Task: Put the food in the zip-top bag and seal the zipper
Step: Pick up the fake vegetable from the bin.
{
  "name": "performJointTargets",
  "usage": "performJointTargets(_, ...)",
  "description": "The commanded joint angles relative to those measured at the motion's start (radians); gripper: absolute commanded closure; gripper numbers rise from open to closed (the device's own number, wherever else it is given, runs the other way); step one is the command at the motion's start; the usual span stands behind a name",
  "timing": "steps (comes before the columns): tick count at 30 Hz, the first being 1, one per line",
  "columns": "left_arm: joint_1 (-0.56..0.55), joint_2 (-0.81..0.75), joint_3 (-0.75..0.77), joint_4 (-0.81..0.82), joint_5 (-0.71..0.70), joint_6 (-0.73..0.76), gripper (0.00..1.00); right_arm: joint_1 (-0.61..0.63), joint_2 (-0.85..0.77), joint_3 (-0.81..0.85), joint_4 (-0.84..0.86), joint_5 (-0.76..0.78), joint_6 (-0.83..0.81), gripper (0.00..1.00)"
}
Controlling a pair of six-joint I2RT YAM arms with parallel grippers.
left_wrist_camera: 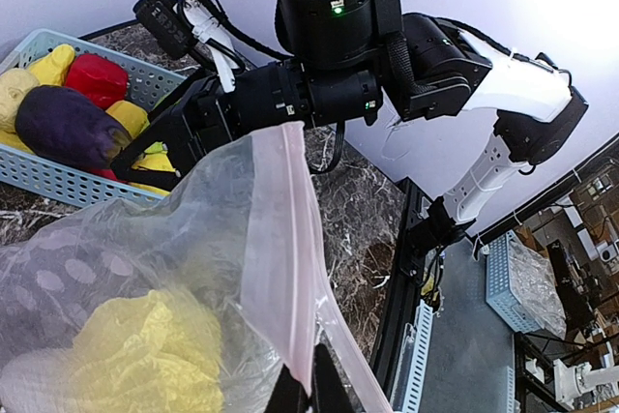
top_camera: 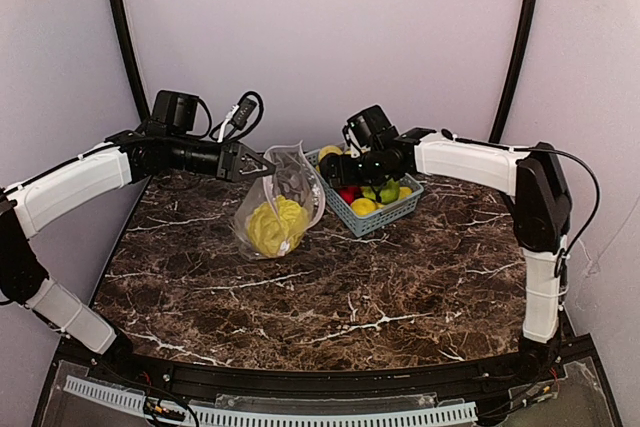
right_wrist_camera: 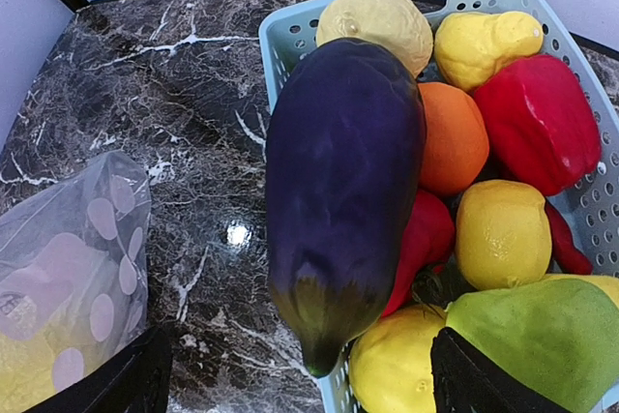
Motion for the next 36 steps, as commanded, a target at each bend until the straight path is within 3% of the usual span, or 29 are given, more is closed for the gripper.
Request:
performJointTargets(1, 0.001, -0.013, -0.013, 0.020, -0.001, 0.013, 0.99, -0.015, 0.044, 0.049, 0.008, 0.032, -0.010, 0.13)
performJointTargets(14, 0.001, -0.019, -0.015, 0.021, 0.000, 0.013, 0.99, -0.041, 0.147, 0.156, -0.017, -0.008, -0.020, 0.32)
performJointTargets(20, 0.001, -0.024, -0.013, 0.019, -0.001, 0.015, 0.99, -0.042, 0.178, 0.183, -0.022, -0.033, -0.017, 0.34)
performJointTargets(29, 0.001, -0.026, -0.013, 0.017, 0.000, 0.017, 0.99, -0.041, 0.187, 0.188, -0.023, -0.035, -0.015, 0.54)
performJointTargets(36, 0.001, -0.024, -0.013, 0.015, -0.001, 0.017, 0.99, -0.041, 0.180, 0.184, -0.023, -0.027, -0.007, 0.57)
